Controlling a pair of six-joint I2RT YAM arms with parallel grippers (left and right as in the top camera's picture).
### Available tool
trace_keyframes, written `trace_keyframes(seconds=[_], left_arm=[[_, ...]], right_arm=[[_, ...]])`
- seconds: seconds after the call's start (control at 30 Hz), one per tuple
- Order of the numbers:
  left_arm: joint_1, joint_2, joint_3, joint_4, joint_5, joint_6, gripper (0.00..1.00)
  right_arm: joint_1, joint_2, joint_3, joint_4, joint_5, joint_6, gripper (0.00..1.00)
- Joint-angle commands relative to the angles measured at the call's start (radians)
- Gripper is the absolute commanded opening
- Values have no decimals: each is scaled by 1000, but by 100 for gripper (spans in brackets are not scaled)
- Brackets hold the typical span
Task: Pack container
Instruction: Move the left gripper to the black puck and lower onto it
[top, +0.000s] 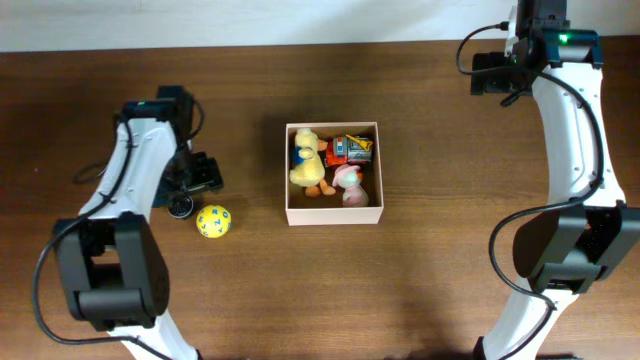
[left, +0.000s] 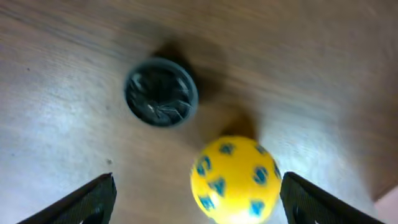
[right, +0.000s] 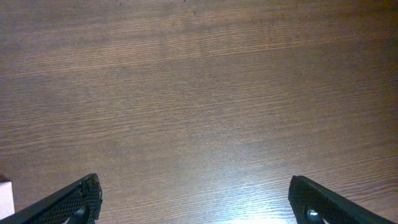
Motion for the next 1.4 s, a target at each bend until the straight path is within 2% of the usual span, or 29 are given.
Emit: trace_keyframes(seconds=[0.0, 0.13, 0.17, 0.27, 0.4, 1.37], left_arm=[[60, -11, -11, 51, 33, -24, 87], [86, -5, -11, 114, 43, -24, 87], [86, -2, -11, 123, 45, -24, 92], [84, 14, -11, 134, 44, -24, 92], [87, 66, -11, 133, 43, -24, 97], [99, 185, -60, 176, 59, -19, 100]], right_arm=[[-2, -42, 18, 0, 16, -2, 99], [-2, -42, 18, 0, 16, -2, 99], [-2, -42, 18, 0, 16, -2, 99], [-2, -42, 18, 0, 16, -2, 99], [-2, -42, 18, 0, 16, -2, 99], [-2, -42, 18, 0, 16, -2, 99]])
